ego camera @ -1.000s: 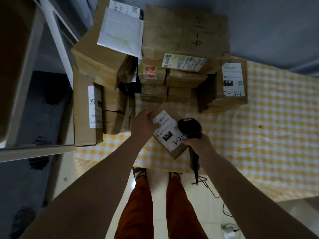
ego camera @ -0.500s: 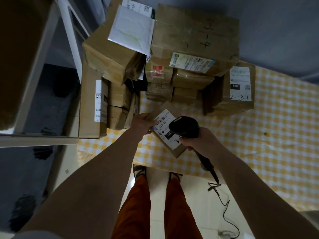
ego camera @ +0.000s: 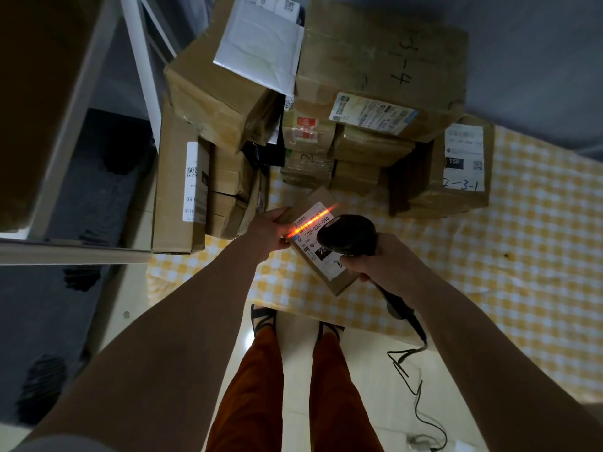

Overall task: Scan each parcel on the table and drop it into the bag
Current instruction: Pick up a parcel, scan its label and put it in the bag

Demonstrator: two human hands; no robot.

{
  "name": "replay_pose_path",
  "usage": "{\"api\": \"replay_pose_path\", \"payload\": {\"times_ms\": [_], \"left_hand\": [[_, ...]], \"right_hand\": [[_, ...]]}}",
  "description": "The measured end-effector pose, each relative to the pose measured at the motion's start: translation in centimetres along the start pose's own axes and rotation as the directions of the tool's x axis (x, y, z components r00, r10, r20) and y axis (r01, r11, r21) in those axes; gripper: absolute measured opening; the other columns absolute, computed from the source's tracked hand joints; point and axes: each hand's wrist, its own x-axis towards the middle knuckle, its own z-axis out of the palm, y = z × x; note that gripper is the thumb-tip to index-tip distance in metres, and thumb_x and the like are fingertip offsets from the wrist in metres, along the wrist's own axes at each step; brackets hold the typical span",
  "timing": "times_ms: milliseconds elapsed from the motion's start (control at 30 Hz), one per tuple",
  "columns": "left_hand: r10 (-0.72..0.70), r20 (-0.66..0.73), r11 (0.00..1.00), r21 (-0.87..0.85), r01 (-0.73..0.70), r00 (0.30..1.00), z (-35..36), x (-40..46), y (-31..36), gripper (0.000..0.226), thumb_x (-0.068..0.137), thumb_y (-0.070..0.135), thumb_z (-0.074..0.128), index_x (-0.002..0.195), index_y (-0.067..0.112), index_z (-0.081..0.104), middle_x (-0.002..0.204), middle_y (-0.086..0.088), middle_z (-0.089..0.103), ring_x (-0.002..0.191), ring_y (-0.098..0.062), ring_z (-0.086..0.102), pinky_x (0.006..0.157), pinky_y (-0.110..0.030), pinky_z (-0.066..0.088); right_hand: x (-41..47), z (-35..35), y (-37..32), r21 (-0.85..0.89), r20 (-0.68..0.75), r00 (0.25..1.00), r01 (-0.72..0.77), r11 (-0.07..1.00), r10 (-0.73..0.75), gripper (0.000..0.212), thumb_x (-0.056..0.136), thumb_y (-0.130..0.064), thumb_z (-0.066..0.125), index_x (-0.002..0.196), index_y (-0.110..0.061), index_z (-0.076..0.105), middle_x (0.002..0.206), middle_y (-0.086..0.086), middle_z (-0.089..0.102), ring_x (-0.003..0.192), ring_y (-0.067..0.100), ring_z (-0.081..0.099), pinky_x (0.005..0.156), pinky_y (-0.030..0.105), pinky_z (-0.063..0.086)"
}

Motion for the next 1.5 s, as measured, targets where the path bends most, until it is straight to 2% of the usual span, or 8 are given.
{"api": "replay_pose_path", "payload": {"times_ms": [167, 300, 567, 733, 833, 900, 1300, 1500], "left_hand": [[-0.001, -0.001, 1.0, 0.01, 0.001, 1.0, 0.0, -0.1, 0.1, 0.055, 0.091, -0.006, 0.058, 0.142, 0.012, 0.048, 0.13, -0.017, 0.059, 0.114, -0.034, 0.061, 0.09, -0.044, 0.054], [0.004, 0.004, 1.0, 0.0, -0.004, 1.0, 0.0, -0.2, 0.1, 0.056, 0.09, -0.006, 0.059, 0.142, 0.012, 0.048, 0.128, -0.016, 0.059, 0.108, -0.031, 0.062, 0.083, -0.038, 0.055], [0.037, 0.009, 0.999, 0.033, -0.037, 0.999, 0.0, -0.2, -0.1, 0.05, 0.092, -0.002, 0.059, 0.139, 0.013, 0.051, 0.12, -0.015, 0.063, 0.105, -0.029, 0.063, 0.085, -0.039, 0.056], [0.006, -0.06, 1.0, 0.01, -0.005, 0.998, 0.5, -0.2, -0.1, 0.049, 0.093, -0.003, 0.058, 0.138, 0.014, 0.051, 0.125, -0.014, 0.061, 0.112, -0.032, 0.061, 0.095, -0.047, 0.052], [0.016, -0.072, 1.0, 0.003, -0.016, 0.997, 1.2, -0.8, -0.2, 0.048, 0.093, -0.005, 0.056, 0.138, 0.011, 0.05, 0.121, -0.015, 0.06, 0.104, -0.029, 0.059, 0.093, -0.045, 0.052], [0.037, -0.097, 0.999, 0.019, -0.035, 0.995, 1.9, -1.5, -0.6, 0.045, 0.093, -0.005, 0.056, 0.136, 0.008, 0.051, 0.118, -0.016, 0.059, 0.099, -0.029, 0.058, 0.082, -0.043, 0.052], [0.317, -0.164, 0.942, 0.165, -0.291, 0.934, 7.2, -9.0, 3.6, 0.041, 0.094, 0.006, 0.06, 0.134, 0.011, 0.051, 0.108, -0.002, 0.055, 0.094, -0.027, 0.061, 0.086, -0.045, 0.055], [0.473, -0.015, 0.851, 0.265, -0.453, 0.881, 10.2, -13.3, 6.4, 0.036, 0.091, 0.005, 0.062, 0.125, 0.017, 0.058, 0.114, -0.006, 0.064, 0.102, -0.027, 0.063, 0.085, -0.044, 0.056]], "right_hand": [[0.2, 0.1, 0.1, -0.028, 0.0, 1.0, 0.017, 0.999, -0.017, 0.025, 0.087, -0.017, 0.066, 0.111, -0.019, 0.061, 0.095, 0.01, 0.067, 0.076, 0.013, 0.059, 0.06, 0.018, 0.042], [0.6, 0.3, 0.4, 0.001, 0.012, 1.0, 0.006, 1.0, -0.006, 0.029, 0.086, -0.017, 0.067, 0.114, -0.019, 0.061, 0.091, 0.004, 0.065, 0.076, 0.01, 0.057, 0.06, 0.017, 0.039], [1.6, 1.4, 2.5, 0.228, -0.025, 1.0, -0.01, 0.974, 0.016, 0.036, 0.081, -0.011, 0.071, 0.115, -0.019, 0.061, 0.093, -0.001, 0.066, 0.089, 0.013, 0.061, 0.067, 0.02, 0.041], [2.1, 3.5, 6.2, 0.529, -0.292, 0.935, -0.017, 0.848, 0.201, 0.027, 0.075, -0.005, 0.075, 0.095, -0.019, 0.064, 0.098, 0.01, 0.066, 0.093, 0.025, 0.061, 0.079, 0.034, 0.047], [1.9, 3.6, 7.5, 0.775, -0.077, 0.957, -0.119, 0.621, 0.28, 0.03, 0.08, -0.005, 0.07, 0.108, -0.014, 0.063, 0.102, 0.009, 0.066, 0.096, 0.026, 0.06, 0.087, 0.041, 0.046], [1.8, 3.4, 7.9, 0.824, 0.012, 0.969, -0.15, 0.547, 0.247, 0.034, 0.079, -0.007, 0.07, 0.113, -0.012, 0.064, 0.108, 0.013, 0.068, 0.101, 0.031, 0.062, 0.089, 0.046, 0.048], [-4.4, -1.7, 5.8, 0.849, -0.177, 0.977, 0.091, 0.52, 0.117, 0.024, 0.085, -0.003, 0.063, 0.105, -0.015, 0.065, 0.102, 0.005, 0.071, 0.095, 0.025, 0.064, 0.078, 0.039, 0.051], [-10.5, -4.3, 4.7, 0.838, -0.434, 0.879, 0.312, 0.447, 0.199, 0.027, 0.082, 0.0, 0.066, 0.105, -0.011, 0.066, 0.098, 0.007, 0.07, 0.092, 0.026, 0.065, 0.082, 0.042, 0.051]]}}
